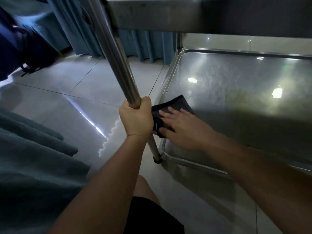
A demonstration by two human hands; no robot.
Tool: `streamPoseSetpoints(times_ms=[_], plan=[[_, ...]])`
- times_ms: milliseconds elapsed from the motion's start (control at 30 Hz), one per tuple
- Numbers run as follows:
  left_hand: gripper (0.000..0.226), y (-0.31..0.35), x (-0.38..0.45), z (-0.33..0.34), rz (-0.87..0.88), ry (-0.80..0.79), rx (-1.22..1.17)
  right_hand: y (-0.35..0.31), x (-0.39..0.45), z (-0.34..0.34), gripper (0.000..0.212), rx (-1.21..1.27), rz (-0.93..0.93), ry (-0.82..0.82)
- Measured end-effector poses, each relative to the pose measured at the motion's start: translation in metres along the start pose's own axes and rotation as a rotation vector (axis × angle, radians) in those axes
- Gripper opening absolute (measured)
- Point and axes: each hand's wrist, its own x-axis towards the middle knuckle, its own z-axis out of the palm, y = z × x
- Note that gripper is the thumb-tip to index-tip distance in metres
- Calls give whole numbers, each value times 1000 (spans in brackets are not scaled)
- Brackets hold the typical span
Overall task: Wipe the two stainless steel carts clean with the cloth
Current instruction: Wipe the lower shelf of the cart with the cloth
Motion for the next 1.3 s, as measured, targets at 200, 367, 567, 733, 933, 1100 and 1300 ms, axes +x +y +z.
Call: streamPoseSetpoints(times_ms=[200, 367, 567, 733, 933, 1100, 1300], plan=[[22, -1, -1, -2, -50, 30, 61, 16, -47, -3, 64, -118, 27, 54], [30, 5, -11, -4, -50, 71, 216, 40, -92, -9, 68, -163, 90, 56], [42, -14, -46, -18, 67, 95, 539, 60, -132, -11, 66, -214, 147, 75], [47, -48, -142, -8, 113, -29, 561, 72, -153, -12, 65, -218, 176, 87], [37, -33, -172, 41, 515, -449, 607, 104, -208, -18, 67, -191, 244, 115], [32, -21, -190, 88, 652, -576, 628, 132, -261, -26, 73, -178, 310, 148], [42, -23, -233, 131, 679, -839, 743, 169, -330, -35, 68, -213, 401, 180]])
